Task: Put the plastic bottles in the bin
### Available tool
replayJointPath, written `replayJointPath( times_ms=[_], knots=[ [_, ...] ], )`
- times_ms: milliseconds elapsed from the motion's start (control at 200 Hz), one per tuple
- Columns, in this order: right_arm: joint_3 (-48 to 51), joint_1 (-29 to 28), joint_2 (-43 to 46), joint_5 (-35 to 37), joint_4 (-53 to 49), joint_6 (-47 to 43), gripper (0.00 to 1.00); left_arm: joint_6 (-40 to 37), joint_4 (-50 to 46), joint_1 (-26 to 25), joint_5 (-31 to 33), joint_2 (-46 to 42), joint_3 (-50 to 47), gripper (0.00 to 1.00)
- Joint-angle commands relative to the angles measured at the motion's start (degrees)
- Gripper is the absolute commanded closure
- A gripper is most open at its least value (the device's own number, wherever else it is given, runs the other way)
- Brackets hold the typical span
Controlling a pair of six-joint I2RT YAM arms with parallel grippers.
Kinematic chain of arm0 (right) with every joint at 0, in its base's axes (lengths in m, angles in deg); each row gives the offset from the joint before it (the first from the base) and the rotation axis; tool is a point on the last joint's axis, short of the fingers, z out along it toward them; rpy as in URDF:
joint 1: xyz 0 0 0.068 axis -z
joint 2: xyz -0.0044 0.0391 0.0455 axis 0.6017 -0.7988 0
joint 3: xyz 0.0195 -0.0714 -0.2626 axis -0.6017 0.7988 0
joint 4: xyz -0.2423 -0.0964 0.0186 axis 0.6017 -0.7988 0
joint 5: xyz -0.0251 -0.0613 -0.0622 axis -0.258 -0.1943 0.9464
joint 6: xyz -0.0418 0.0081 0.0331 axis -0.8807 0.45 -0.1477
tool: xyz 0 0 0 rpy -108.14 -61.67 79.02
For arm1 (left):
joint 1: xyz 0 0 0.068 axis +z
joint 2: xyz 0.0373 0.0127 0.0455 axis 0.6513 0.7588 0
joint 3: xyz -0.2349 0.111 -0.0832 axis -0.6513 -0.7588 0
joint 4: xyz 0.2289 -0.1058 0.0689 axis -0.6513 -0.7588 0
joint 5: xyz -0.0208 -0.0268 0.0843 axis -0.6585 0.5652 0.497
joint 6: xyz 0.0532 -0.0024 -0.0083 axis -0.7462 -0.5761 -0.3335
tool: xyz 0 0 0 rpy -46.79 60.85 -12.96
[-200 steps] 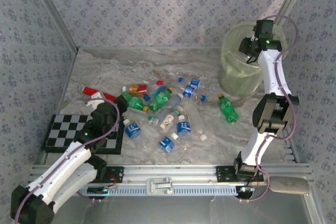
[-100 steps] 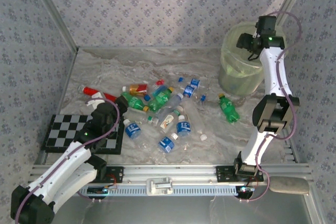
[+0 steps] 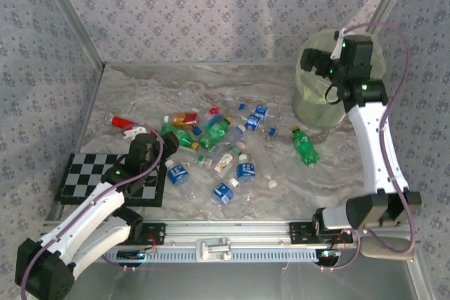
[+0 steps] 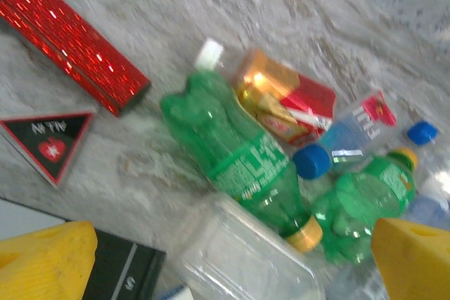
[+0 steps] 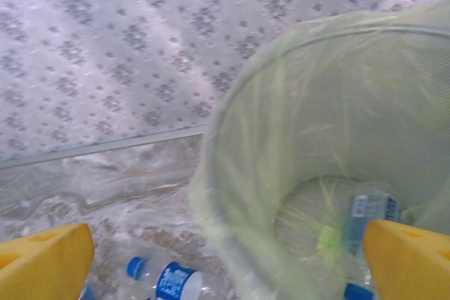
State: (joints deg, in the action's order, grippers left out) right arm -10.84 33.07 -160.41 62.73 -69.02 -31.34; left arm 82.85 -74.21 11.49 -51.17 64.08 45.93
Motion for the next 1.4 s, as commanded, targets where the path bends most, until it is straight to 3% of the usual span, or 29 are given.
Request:
replayJointPath(
  times_ms=[0,265,515,1059,1224,1394],
  knots=[
    [8.31,-3.39,5.31,-0.26,5.65,1.41,0.0,2.18,-7.41,-1.87,-7.54,1.32,3.36,0.0],
    [27.38,-14.47,13.98,0.44,13.97,6.85,0.0,11.79,-19.52,-12.82,-6.65,4.53,5.56,0.0],
    [30.92,-19.64,13.2,5.17,13.73,6.65,0.0,22.51,-24.98,-22.27,-5.02,2.74,2.81,0.0],
    [29.85,-23.12,9.91,6.18,14.09,7.9,0.0,21.77,-11.72,-22.81,-6.65,16.67,0.06,0.01],
    [30.08,-23.37,10.68,7.64,13.37,7.81,0.0,21.84,-10.47,-22.89,-6.38,17.43,-1.54,0.11],
    [29.99,-23.36,10.7,7.88,13.41,7.81,0.0,21.69,-10.41,-22.92,-5.56,16.06,-2.14,0.29]
  ],
)
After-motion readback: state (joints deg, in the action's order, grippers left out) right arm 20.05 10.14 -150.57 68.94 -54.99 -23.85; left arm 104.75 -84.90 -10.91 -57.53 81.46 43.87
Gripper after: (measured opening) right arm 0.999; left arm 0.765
